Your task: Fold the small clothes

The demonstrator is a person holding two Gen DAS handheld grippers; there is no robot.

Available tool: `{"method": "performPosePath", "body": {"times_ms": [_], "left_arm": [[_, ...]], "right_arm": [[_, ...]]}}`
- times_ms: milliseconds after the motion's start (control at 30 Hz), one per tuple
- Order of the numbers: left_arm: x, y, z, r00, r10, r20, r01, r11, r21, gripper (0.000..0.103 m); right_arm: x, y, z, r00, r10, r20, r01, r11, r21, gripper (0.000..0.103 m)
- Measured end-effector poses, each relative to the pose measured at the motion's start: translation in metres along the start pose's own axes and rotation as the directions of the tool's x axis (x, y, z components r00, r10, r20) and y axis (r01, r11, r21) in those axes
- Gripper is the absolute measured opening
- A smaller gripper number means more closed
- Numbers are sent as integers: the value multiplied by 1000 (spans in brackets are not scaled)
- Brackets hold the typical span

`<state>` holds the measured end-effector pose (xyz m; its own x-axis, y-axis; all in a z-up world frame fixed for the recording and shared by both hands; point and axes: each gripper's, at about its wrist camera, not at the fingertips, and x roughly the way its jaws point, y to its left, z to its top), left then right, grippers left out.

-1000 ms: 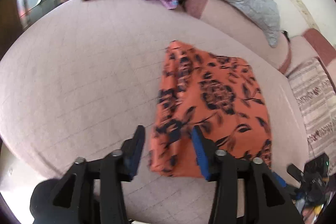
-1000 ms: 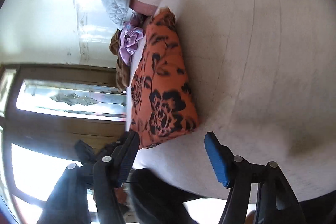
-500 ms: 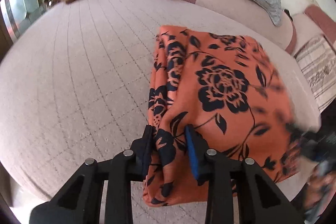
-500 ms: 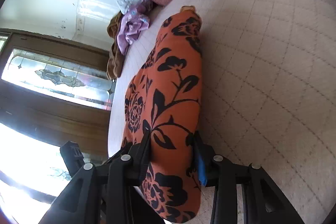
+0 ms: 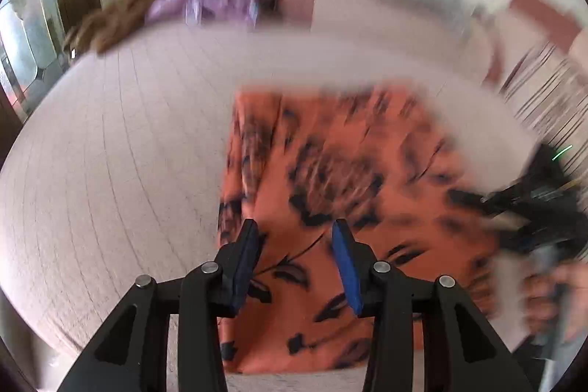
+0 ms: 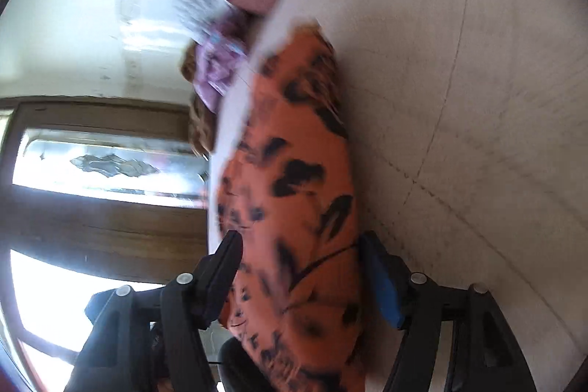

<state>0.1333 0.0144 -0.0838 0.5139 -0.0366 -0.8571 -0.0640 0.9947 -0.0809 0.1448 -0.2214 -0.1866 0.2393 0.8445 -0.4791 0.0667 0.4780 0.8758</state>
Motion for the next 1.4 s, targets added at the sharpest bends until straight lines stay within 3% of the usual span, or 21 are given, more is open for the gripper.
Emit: {"method": "performPosePath", "body": {"times_ms": [133,233,267,333,400,433,500,567,600,700,733,800,867,967,1033,1067,1167,1233,1300,1333,1400], "left_arm": [[2,4,-6,999,-11,32,11,1000,-9,39],[2,-2,-8,999,0,33,0,1000,18,39],[1,-3,-7,999,-2,33,2,1000,16,39],[1,-4,-8,999,-11,35,10,1000,9,40],[1,-2,-7,999,-13,34,13,1000,12,40],[1,-2,-7,999,-14,34,14,1000,11,40],[-1,-1,-7,999,-19,34,19,1000,5,40],[2,2,-6,999,-25,34,24,1000,3,40],[1,4,-7,999,-36,34,36,999,-7,40],[4,8,-7,998,-50,38,50,999,-15,41],[5,5,-6,998,-45,38,46,999,-3,41],[4,2,-7,999,-28,42,28,1000,15,41],[4,3,-8,998,-37,45,37,999,5,41],[4,1,-8,999,-27,46,27,1000,7,41],[4,3,-8,998,-32,46,32,999,3,41],[5,5,-9,998,-39,45,40,999,-4,41],[6,5,-9,998,-49,45,50,999,-12,41],[4,3,-7,999,-34,37,34,999,6,41],[-4,9,-4,998,-61,33,61,998,-13,41],[-13,16,-4,996,-82,39,84,995,-45,41],[-31,32,-8,988,-125,86,134,986,-100,41]], "right_arm": [[-9,53,-19,984,-146,98,165,958,-235,32],[5,40,-23,954,-290,82,301,913,-274,36],[3,25,-19,964,-256,75,266,942,-207,48],[-6,21,-13,983,-172,65,179,975,-129,53],[-19,26,-2,992,-73,99,83,991,-101,73],[-23,25,6,992,-41,121,51,995,-80,76],[-13,17,23,995,-36,91,39,999,-34,71],[9,10,34,998,-67,10,67,998,-12,31],[10,18,35,996,-86,23,87,996,-36,31],[-6,56,19,989,-88,118,108,978,-179,30],[-2,52,20,988,-101,119,120,979,-166,31],[10,14,29,988,-146,58,148,989,-29,51],[5,-3,33,998,-16,65,12,997,71,55],[2,8,49,994,8,112,-13,999,39,66],[8,5,59,997,-39,65,36,998,46,29],[13,9,64,997,-55,52,53,998,37,29],[9,35,54,986,-104,130,113,991,-69,28],[32,23,60,978,-179,112,179,984,10,38],[27,13,55,986,-126,108,120,991,60,51],[17,21,48,980,-154,125,150,988,45,61],[-4,44,33,960,-209,187,222,974,-52,62]]}}
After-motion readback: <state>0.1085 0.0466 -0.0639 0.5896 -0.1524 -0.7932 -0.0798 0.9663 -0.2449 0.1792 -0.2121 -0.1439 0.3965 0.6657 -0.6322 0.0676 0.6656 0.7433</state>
